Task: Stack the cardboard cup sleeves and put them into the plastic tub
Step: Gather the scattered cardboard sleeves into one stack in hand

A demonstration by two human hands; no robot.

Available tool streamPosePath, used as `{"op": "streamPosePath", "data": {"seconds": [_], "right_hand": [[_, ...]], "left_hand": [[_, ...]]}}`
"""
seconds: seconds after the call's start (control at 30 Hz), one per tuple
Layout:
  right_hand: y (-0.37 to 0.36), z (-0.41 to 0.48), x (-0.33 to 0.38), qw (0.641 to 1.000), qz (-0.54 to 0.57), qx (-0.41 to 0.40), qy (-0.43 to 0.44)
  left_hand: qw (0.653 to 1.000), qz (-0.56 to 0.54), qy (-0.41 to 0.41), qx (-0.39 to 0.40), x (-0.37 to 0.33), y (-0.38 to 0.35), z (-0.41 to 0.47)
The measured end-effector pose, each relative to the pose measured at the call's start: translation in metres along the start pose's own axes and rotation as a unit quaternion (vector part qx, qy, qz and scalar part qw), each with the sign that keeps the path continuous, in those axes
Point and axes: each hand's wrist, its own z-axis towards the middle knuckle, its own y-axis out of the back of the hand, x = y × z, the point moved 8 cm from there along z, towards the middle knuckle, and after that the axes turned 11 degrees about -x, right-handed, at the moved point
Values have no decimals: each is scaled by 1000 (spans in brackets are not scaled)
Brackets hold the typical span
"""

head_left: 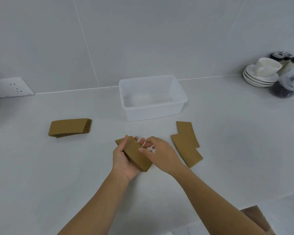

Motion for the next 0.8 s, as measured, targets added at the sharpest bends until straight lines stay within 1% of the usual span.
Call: {"op": "streamPosePath", "data": {"seconds": [0.1,0.2,0.27,0.33,0.4,0.53,0.67,0.8], "right_hand": [[27,8,-26,995,-62,-76,-38],[44,9,-51,977,-159,-127,-62],[48,5,-68,966,-201,-134,-95],[46,-1,-83,959,-219,-130,-126],[43,-6,-94,956,-227,-124,-139],[38,-13,-103,951,-251,-129,-124],[43,-16,-110,944,-256,-142,-150],[48,-14,-109,940,-288,-137,-123]], "left_hand": [[1000,-5,4,0,6,-5,3],[1000,-4,2,-5,9,-8,6],[1000,-3,1,-10,12,-10,8],[1000,-3,0,-14,14,-12,9],[1000,-3,1,-16,17,-14,12],[1000,-3,8,-14,23,-18,15],[1000,1,15,-13,29,-20,17],[1000,-5,20,-9,30,-20,18]]}}
